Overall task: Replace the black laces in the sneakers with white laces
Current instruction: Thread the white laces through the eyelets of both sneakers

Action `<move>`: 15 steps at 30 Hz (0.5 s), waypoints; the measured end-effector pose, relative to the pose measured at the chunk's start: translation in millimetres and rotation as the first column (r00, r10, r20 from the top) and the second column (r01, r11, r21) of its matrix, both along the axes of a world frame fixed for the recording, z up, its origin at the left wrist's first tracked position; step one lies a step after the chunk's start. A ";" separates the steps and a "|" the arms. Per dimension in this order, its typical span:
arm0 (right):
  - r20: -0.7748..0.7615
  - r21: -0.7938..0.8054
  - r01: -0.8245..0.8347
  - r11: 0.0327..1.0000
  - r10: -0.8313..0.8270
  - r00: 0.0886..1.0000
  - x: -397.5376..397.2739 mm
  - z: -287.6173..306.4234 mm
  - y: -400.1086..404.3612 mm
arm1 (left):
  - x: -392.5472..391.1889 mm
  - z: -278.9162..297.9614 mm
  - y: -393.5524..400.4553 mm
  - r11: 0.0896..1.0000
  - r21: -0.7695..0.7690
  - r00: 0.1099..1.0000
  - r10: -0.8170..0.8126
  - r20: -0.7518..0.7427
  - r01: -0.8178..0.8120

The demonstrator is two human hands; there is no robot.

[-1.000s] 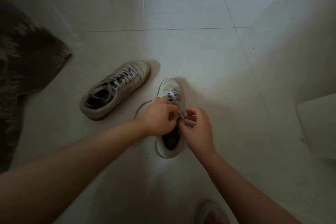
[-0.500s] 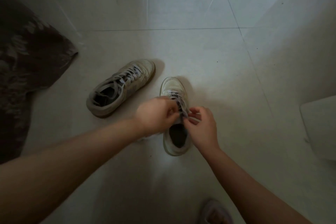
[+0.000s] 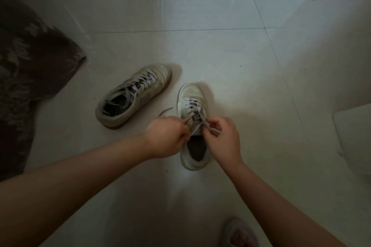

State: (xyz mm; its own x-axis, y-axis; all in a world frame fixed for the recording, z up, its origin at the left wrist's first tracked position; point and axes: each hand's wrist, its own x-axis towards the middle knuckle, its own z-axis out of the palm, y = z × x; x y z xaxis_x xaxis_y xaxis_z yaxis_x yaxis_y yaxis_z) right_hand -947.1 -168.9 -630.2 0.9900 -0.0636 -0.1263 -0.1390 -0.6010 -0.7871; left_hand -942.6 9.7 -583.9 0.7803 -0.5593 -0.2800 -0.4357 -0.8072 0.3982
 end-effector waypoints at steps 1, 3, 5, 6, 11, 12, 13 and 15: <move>0.006 -0.004 0.003 1.000 -0.003 1.000 -0.2 0.0 0.8 | 0.5 3.0 -0.7 0.999 0.013 0.999 -0.032 -0.015 0.032; 0.006 0.006 0.001 1.000 -0.001 1.000 0.6 -0.2 1.7 | -0.1 11.2 -6.2 0.987 0.052 0.983 -0.144 -0.112 0.151; -0.011 -0.005 -0.004 1.000 0.004 1.000 1.1 0.8 2.2 | -4.0 16.6 -14.4 0.960 0.113 0.938 -0.219 -0.269 0.257; -0.012 -0.012 -0.008 1.000 0.008 1.000 1.3 1.4 2.5 | -7.9 18.4 -18.6 0.942 0.152 0.913 -0.237 -0.332 0.300; -0.003 -0.059 -0.040 0.997 0.040 0.999 1.7 2.4 4.0 | -17.4 14.7 -25.9 0.843 0.312 0.828 -0.244 -0.505 0.439; -0.009 -0.072 -0.047 0.996 0.046 0.999 1.6 2.5 4.4 | -17.2 14.5 -26.7 0.841 0.306 0.817 -0.244 -0.522 0.447; -0.015 -0.081 -0.049 0.996 0.048 0.999 1.4 2.9 4.6 | -16.6 15.4 -27.0 0.839 0.294 0.806 -0.251 -0.536 0.457; -0.030 -0.093 -0.049 0.994 0.046 0.998 0.7 4.3 5.7 | -13.0 18.9 -22.5 0.850 0.269 0.793 -0.245 -0.558 0.452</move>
